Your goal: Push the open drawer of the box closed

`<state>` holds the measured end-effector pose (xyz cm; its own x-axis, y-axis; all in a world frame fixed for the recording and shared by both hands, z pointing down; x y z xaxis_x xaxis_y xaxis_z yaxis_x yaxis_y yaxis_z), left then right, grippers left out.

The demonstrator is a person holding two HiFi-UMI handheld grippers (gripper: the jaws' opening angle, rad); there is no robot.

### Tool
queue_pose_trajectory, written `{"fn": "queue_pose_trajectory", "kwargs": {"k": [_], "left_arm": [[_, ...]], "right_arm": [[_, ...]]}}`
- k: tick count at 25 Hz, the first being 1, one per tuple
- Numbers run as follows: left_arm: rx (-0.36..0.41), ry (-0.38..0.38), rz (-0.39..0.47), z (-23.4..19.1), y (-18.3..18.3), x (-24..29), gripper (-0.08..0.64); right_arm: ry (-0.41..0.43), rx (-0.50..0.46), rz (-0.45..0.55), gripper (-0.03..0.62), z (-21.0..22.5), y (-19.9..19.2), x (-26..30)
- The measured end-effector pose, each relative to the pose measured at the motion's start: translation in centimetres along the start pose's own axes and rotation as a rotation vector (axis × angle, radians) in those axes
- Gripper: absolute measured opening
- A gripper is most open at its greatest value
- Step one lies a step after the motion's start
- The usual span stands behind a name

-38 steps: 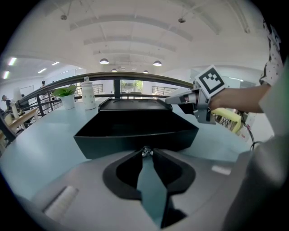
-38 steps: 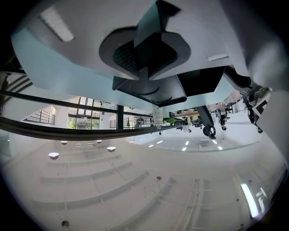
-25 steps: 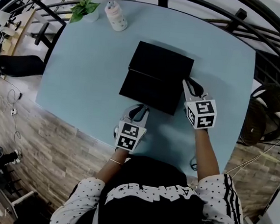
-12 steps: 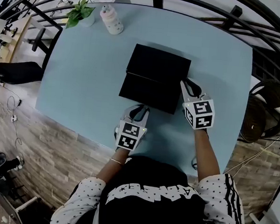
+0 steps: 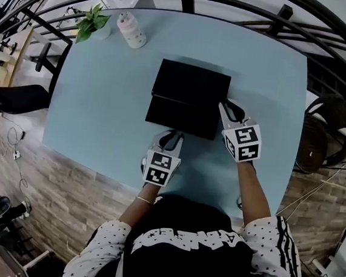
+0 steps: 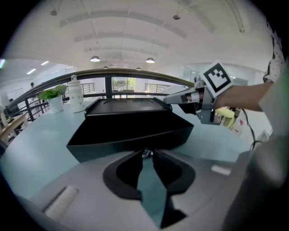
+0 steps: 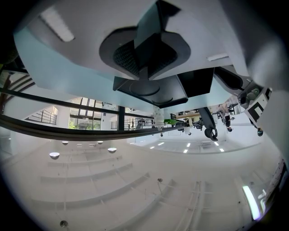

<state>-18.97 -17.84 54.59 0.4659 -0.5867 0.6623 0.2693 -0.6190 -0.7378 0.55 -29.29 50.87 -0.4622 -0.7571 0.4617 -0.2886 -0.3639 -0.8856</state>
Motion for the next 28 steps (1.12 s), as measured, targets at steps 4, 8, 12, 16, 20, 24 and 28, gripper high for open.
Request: {"fn": "queue_pose_trajectory", "kwargs": {"k": [4, 8, 12, 16, 20, 24, 28], "left_arm": [[0.002, -0.006, 0.000, -0.1, 0.3, 0.2, 0.000], [0.005, -0.011, -0.002, -0.4, 0.6, 0.6, 0.000], [0.006, -0.016, -0.001, -0.4, 0.9, 0.9, 0.000], [0.007, -0.020, 0.003, -0.8, 1.3, 1.2, 0.000], [0.008, -0.026, 0.005, -1.0, 1.6, 1.6, 0.000], [0.010, -0.031, 0.012, -1.2, 1.9, 2.0, 0.000], [0.010, -0.037, 0.020, -1.5, 2.1, 2.2, 0.000]], "right_arm": [[-0.009, -0.008, -0.003, 0.044, -0.1, 0.0, -0.2], [-0.006, -0.003, -0.005, 0.044, 0.0, 0.0, 0.0], [-0.006, -0.008, -0.008, 0.044, 0.0, -0.1, -0.2], [-0.010, -0.010, -0.008, 0.044, 0.0, 0.2, -0.1], [-0.016, -0.010, -0.012, 0.044, 0.1, 0.0, -0.2], [-0.018, -0.010, -0.011, 0.044, 0.1, 0.0, -0.3], [-0.023, -0.011, -0.013, 0.044, -0.1, 0.0, -0.3]]}}
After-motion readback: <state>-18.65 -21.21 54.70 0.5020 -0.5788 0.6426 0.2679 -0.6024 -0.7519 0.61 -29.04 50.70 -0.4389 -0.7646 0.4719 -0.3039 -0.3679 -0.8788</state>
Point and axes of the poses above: the fingertips, and each gripper's own axes: x forward along the fingers, z to its right, y out of its top, the point moved 8 cm from there along -x, backward along the fingers, and after that the axes turned 7 degrees about -y, right-handed, at the moved point
